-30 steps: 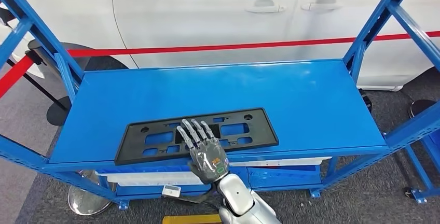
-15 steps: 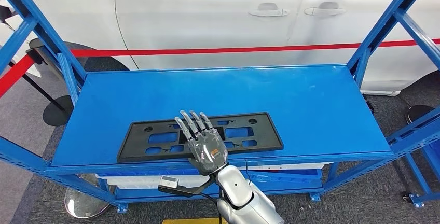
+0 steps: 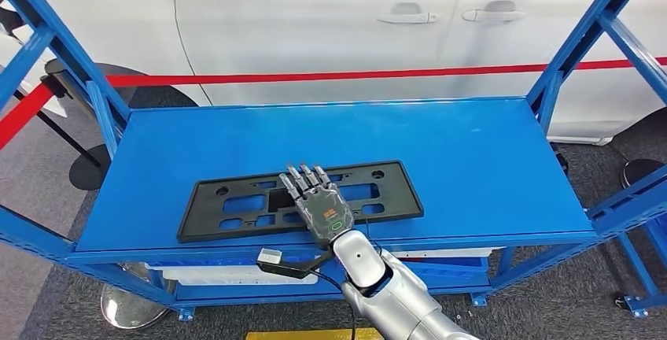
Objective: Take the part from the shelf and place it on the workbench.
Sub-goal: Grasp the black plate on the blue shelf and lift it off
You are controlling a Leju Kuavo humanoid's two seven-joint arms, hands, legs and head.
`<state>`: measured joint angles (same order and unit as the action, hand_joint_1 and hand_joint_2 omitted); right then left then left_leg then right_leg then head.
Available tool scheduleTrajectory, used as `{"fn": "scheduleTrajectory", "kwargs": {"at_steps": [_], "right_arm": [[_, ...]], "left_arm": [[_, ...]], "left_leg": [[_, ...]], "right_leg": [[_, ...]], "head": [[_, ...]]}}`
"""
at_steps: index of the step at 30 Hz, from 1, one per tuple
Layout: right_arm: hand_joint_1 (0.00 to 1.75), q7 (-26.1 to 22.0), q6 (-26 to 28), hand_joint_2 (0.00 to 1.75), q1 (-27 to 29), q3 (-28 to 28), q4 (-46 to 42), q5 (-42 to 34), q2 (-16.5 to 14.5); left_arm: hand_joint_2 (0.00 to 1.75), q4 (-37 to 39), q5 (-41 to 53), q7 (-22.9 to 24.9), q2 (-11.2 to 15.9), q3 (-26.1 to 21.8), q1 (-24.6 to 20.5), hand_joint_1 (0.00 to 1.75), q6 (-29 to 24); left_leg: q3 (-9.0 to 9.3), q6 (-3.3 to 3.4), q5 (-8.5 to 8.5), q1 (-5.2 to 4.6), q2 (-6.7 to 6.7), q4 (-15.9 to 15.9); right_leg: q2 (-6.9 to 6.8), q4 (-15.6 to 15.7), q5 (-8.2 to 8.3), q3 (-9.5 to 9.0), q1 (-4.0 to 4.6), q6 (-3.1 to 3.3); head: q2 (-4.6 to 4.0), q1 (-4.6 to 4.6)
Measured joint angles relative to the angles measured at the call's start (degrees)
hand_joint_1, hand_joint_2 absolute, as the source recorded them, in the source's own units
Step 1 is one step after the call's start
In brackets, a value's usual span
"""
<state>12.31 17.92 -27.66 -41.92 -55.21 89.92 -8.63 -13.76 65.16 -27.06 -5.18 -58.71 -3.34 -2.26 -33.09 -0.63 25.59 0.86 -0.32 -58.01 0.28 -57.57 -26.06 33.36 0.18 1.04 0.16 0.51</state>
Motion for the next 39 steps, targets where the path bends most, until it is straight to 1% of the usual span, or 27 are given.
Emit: {"fn": "scheduleTrajectory", "kwargs": {"at_steps": [2,5,6,7,8,10,11,12,15,16,17,18,20,21,22,23,25,26,27,30,32,33,35,36,37,38,39], "right_arm": [[0.0,-0.28,-1.73,1.75,-1.77,-1.4,1.59,0.0,0.47],[0.0,-0.45,-2.51,1.75,-3.22,-2.55,3.59,0.0,0.96],[0.0,-0.47,-2.58,1.75,-3.52,-2.79,4.13,0.0,1.08],[0.4,-0.45,-2.66,1.75,-3.83,-2.95,4.69,0.0,1.16],[0.84,-0.44,-2.77,1.75,-4.12,-3.03,5.29,0.0,1.2],[1.71,-0.43,-2.9,1.75,-4.59,-2.95,6.43,-0.03,1.23],[1.75,-0.44,-2.91,1.75,-4.76,-2.77,6.96,-0.11,1.24],[1.75,-0.5,-2.81,1.75,-4.85,-2.5,7.49,-0.26,1.24],[1.75,-0.92,-1.97,1.75,-4.87,-1.35,8.85,-0.82,1.25],[1.75,-1.09,-1.57,1.75,-4.75,-0.89,9.18,-0.91,1.28],[1.75,-1.24,-1.2,1.75,-4.57,-0.41,9.44,-0.97,1.32],[1.75,-1.35,-0.98,1.75,-4.31,0.05,9.63,-0.98,1.37],[1.75,-1.5,-0.76,1.75,-3.57,0.84,9.93,-0.95,1.48],[1.75,-1.55,-0.75,1.75,-3.24,1.13,10.01,-0.93,1.53],[1.75,-1.57,-0.7,1.75,-2.98,1.37,10.06,-0.91,1.55],[1.75,-1.61,-0.66,1.75,-2.87,1.56,10.07,-0.9,1.56],[1.75,-1.66,-0.57,1.75,-2.81,1.81,10.07,-0.86,1.57],[1.75,-1.72,-0.56,1.75,-2.82,1.87,10.07,-0.85,1.56],[1.75,-1.81,-0.54,1.75,-2.8,1.93,10.07,-0.84,1.55],[1.75,-2.27,-0.45,1.75,-2.72,2.22,10.05,-0.78,1.49],[1.75,-2.57,-0.24,1.75,-2.64,2.66,10.01,-0.71,1.3],[1.75,-2.76,-0.05,1.75,-2.56,2.96,9.99,-0.71,1.19],[1.75,-3.29,0.53,1.75,-2.21,3.57,9.89,-0.94,1.08],[1.75,-3.58,0.85,1.75,-1.95,3.9,9.75,-1.12,1.03],[1.75,-3.86,1.18,1.75,-1.67,4.24,9.54,-1.33,0.98],[1.75,-4.23,1.57,1.75,-1.4,4.58,9.3,-1.65,0.93],[1.75,-4.72,2.01,1.75,-1.11,4.94,8.91,-2.13,0.85]], "left_arm": [[0.0,-0.01,0.4,0.05,0.03,-0.22,-0.03,0.0,0.03],[0.0,0.0,0.76,0.14,0.02,-0.43,0.04,0.0,0.04],[0.0,0.0,0.8,0.15,0.02,-0.5,0.1,0.0,0.04],[0.0,-0.01,0.82,0.15,0.03,-0.57,0.15,0.0,0.04],[0.0,-0.01,0.84,0.14,0.03,-0.66,0.15,0.0,0.05],[0.0,-0.01,0.94,0.08,0.04,-0.87,0.04,0.0,0.07],[0.0,-0.01,1.0,0.03,0.04,-0.99,-0.04,0.0,0.07],[0.0,-0.01,1.06,-0.01,0.03,-1.1,-0.1,0.0,0.07],[0.0,-0.01,1.15,-0.09,-0.02,-1.4,-0.11,0.0,0.04],[0.0,-0.01,1.17,-0.1,-0.05,-1.48,-0.1,0.0,-0.01],[0.0,-0.01,1.19,-0.1,-0.09,-1.55,-0.09,0.0,-0.07],[0.0,-0.01,1.21,-0.1,-0.12,-1.65,-0.09,0.0,-0.1],[0.0,-0.01,1.25,-0.1,-0.11,-1.88,-0.04,0.0,-0.15],[0.0,-0.01,1.27,-0.1,-0.11,-2.01,0.0,0.0,-0.14],[0.0,-0.01,1.29,-0.1,-0.11,-2.13,0.03,0.0,-0.14],[0.0,-0.01,1.3,-0.1,-0.14,-2.23,0.06,0.0,-0.14],[0.0,-0.01,1.32,-0.1,-0.22,-2.41,0.06,0.0,-0.14],[0.0,-0.01,1.32,-0.1,-0.28,-2.47,0.03,0.0,-0.14],[0.0,-0.01,1.35,-0.1,-0.32,-2.54,-0.01,0.0,-0.14],[0.0,-0.01,1.46,-0.1,-0.36,-2.8,-0.06,0.0,-0.07],[0.0,-0.01,1.56,-0.13,-0.36,-2.94,-0.04,0.0,-0.01],[0.0,-0.01,1.62,-0.15,-0.36,-3.02,-0.03,0.0,0.0],[0.0,-0.01,1.77,-0.19,-0.4,-3.19,0.03,0.0,0.01],[0.0,-0.01,1.82,-0.2,-0.43,-3.3,0.08,0.0,0.01],[0.0,-0.01,1.85,-0.2,-0.45,-3.45,0.13,0.0,0.0],[0.0,-0.01,1.85,-0.21,-0.45,-3.62,0.15,0.0,-0.02],[0.0,-0.01,1.85,-0.22,-0.45,-3.81,0.15,0.0,-0.04]], "left_leg": [[-1.08,-0.55,1.97,0.07,0.04,-2.81],[-6.01,-1.1,7.27,0.23,0.07,-13.74],[-7.06,-1.18,7.81,0.26,0.07,-16.08],[-7.03,-1.19,7.19,0.25,0.07,-16.16],[-5.78,-1.1,5.54,0.25,0.07,-13.76],[-1.44,-0.67,1.91,0.16,0.08,-5.28],[0.27,-0.37,0.87,0.07,0.09,-1.9],[1.2,-0.08,0.53,-0.05,0.09,-0.06],[1.58,0.88,0.28,-0.08,0.14,0.7],[1.62,1.24,0.06,0.06,0.22,0.88],[1.61,1.59,-0.17,0.22,0.3,1.07],[1.51,1.84,-0.34,0.31,0.4,1.17],[1.18,2.04,-0.45,0.28,0.45,1.16],[1.1,2.05,-0.46,0.27,0.46,1.14],[1.08,2.03,-0.46,0.27,0.46,1.11],[1.14,1.99,-0.43,0.27,0.45,1.09],[1.36,1.75,-0.31,0.24,0.38,1.02],[1.41,1.48,-0.24,0.14,0.29,0.94],[1.42,1.14,-0.19,0.05,0.2,0.9],[1.42,-0.01,-0.18,0.08,0.06,0.99],[0.7,-0.54,1.23,0.26,0.09,-0.81],[-0.41,-0.72,2.84,0.33,0.1,-3.38],[-3.7,-1.04,6.66,0.4,0.12,-10.97],[-5.05,-1.18,7.68,0.43,0.12,-14.04],[-5.58,-1.29,7.61,0.44,0.13,-15.33],[-5.11,-1.36,6.46,0.46,0.13,-14.43],[-3.67,-1.38,4.52,0.51,0.15,-11.49]], "right_leg": [[-0.1,0.59,0.3,-0.37,-0.33,0.64],[-0.3,0.68,0.3,-0.5,-0.27,1.01],[-0.31,0.63,0.27,-0.52,-0.22,1.05],[-0.29,0.59,0.24,-0.58,-0.19,1.06],[-0.25,0.55,0.2,-0.69,-0.18,1.03],[-0.17,0.41,0.03,-0.95,-0.07,0.79],[-0.12,0.32,-0.07,-1.02,0.03,0.57],[-0.09,0.25,-0.15,-1.06,0.11,0.31],[-0.03,0.18,-0.2,-1.15,0.08,-0.63],[-0.04,-0.39,-0.67,-0.94,0.04,-0.95],[-0.04,-1.91,-1.79,-0.27,0.0,-1.25],[-0.05,-4.67,-3.52,0.99,-0.14,-1.52],[-0.06,-12.35,-7.34,4.67,-0.43,-1.97],[-0.07,-15.16,-8.2,6.02,-0.59,-2.13],[-0.09,-15.99,-7.91,6.42,-0.74,-2.23],[-0.12,-14.43,-6.53,5.63,-0.87,-2.24],[-0.19,-6.62,-2.73,1.72,-0.97,-1.97],[-0.21,-3.06,-1.43,-0.02,-0.88,-1.74],[-0.23,-0.71,-0.78,-1.11,-0.74,-1.48],[-0.25,0.46,-0.52,-1.51,-0.46,-0.6],[-0.41,1.05,-0.16,-1.79,-0.69,0.19],[-0.51,1.3,-0.01,-1.89,-0.83,0.5],[-0.66,1.32,-0.01,-1.89,-0.69,0.8],[-0.68,1.27,-0.05,-1.89,-0.62,0.84],[-0.68,1.18,-0.11,-1.89,-0.56,0.85],[-0.64,1.04,-0.2,-1.91,-0.54,0.81],[-0.59,0.82,-0.34,-1.92,-0.55,0.71]], "head": [[0.01,-0.12],[0.01,-0.23],[0.0,-0.23],[0.01,-0.23],[0.0,-0.25],[0.01,-0.25],[0.01,-0.2],[0.01,-0.19],[0.02,-0.18],[0.01,-0.1],[0.01,0.03],[0.01,0.17],[0.0,0.41],[0.0,0.42],[-0.01,0.44],[0.0,0.45],[0.0,0.49],[0.0,0.48],[0.01,0.48],[0.0,0.48],[0.0,0.37],[0.0,0.27],[0.01,0.15],[0.01,0.17],[0.01,0.17],[0.0,0.16],[0.0,0.16]]}}
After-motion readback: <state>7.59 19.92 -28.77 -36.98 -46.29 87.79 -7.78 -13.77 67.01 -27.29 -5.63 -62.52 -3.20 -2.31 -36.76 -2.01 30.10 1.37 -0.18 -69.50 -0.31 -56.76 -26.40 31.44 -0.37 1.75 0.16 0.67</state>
